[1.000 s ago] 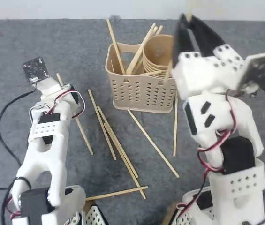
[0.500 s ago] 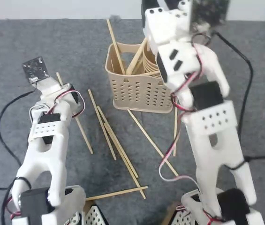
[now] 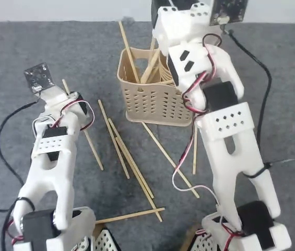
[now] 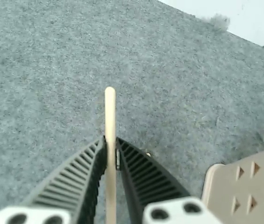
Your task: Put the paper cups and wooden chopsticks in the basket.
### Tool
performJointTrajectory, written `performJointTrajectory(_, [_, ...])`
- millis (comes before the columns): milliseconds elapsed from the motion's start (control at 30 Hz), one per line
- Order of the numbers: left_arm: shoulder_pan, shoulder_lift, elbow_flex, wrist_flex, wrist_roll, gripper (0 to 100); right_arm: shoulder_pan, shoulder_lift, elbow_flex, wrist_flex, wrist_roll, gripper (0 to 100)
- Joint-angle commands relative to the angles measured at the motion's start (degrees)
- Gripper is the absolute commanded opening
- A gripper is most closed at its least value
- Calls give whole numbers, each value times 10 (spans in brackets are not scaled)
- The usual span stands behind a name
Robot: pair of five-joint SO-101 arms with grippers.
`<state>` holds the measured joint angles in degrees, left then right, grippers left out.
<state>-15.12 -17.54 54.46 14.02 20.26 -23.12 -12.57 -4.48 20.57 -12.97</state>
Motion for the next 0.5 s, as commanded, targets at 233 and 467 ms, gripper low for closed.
performJointTrajectory(233, [6,-23,-3,-14,-10,13,4,16,25,-15,-5,7])
performJointTrajectory(467, [6,-22,-3,-14,-10,13,17,43,35,-6,-4,14])
